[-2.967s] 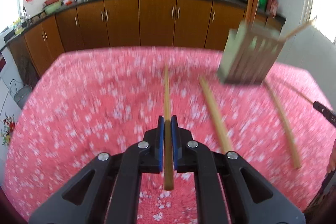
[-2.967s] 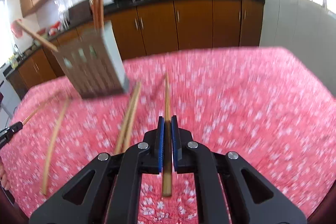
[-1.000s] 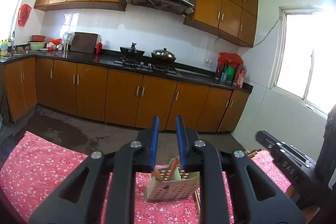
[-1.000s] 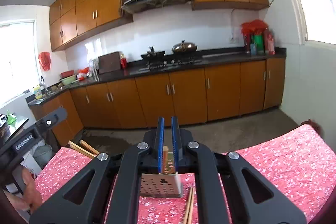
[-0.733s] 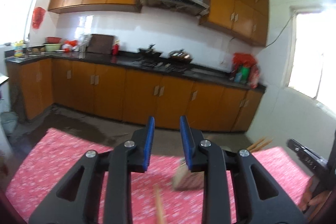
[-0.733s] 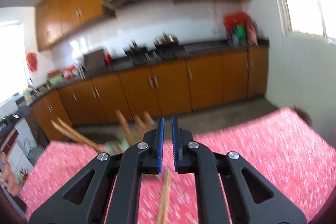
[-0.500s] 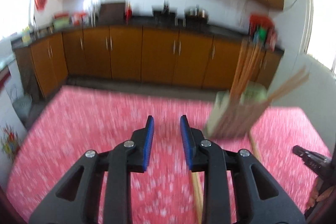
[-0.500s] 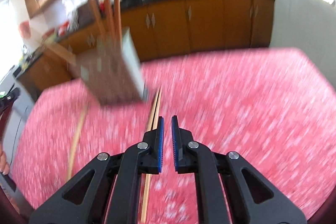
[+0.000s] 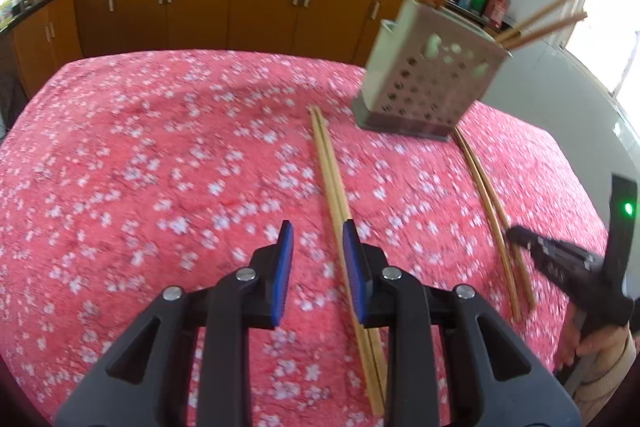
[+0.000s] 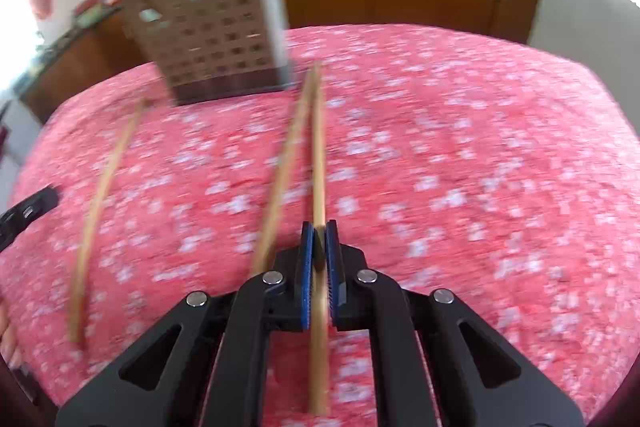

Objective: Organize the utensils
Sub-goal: 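Move both open tools back down to the remaining chopsticks, then close the right tool on a chopstick while the left tool grasps another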

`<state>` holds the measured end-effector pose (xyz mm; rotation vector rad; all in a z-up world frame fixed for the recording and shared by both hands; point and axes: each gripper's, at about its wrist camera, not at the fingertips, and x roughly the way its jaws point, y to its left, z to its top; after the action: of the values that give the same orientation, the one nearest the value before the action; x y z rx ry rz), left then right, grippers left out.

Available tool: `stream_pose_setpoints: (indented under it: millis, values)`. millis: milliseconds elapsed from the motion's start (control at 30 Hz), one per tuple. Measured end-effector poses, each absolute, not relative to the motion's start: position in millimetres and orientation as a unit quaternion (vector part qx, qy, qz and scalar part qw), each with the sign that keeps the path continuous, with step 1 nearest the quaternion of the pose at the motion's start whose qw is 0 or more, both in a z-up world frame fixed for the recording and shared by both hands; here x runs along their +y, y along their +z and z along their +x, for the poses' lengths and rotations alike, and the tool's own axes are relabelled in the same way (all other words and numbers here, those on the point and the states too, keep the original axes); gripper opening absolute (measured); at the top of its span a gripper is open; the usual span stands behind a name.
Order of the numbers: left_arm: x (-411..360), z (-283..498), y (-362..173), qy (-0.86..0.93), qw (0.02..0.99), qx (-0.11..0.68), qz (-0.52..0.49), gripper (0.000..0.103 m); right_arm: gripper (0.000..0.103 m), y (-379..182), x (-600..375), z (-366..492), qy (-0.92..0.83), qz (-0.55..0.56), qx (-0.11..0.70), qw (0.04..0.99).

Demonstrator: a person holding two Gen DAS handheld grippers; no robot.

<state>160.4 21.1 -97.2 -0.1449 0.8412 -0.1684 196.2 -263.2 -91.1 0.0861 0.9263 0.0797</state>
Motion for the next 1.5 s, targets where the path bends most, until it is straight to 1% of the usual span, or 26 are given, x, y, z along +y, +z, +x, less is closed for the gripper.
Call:
stream_pose_setpoints:
  millis: [100, 267, 633, 767, 900, 1167, 1333, 1500]
  values:
    - [13, 157, -103, -0.092, 0.902, 0.417, -0.058, 0.022, 0.007, -92, -279, 198, 0.025, 0.064, 0.448, 0.892]
    - [0, 157, -114, -0.099, 0.895, 0.433, -0.040, 0.016, 0.007, -92, -286, 198, 0.022, 0.061, 0.447, 0.892]
    - [-9, 158, -124, -0.077, 0.896, 0.438, -0.011, 0.015, 0.008, -93, -277, 188, 0.028, 0.043, 0.441, 0.896]
    - [-10, 161, -129, -0.069, 0.896, 0.439, -0.004, 0.010, 0.008, -95, -274, 184, 0.032, 0.042, 0.437, 0.898]
    - [-1, 169, -129, -0.051, 0.898, 0.437, -0.001, 0.009, 0.008, -95, -273, 184, 0.029, 0.037, 0.433, 0.900]
    - [46, 202, -127, 0.011, 0.904, 0.427, -0.019, 0.009, 0.008, -95, -297, 202, -0.002, 0.056, 0.425, 0.904]
    - [46, 200, -128, 0.016, 0.911, 0.412, -0.006, 0.011, 0.008, -98, -296, 202, -0.004, 0.044, 0.417, 0.908]
    - [49, 199, -128, 0.012, 0.911, 0.412, -0.017, 0.011, 0.008, -98, -296, 201, -0.001, 0.051, 0.417, 0.908]
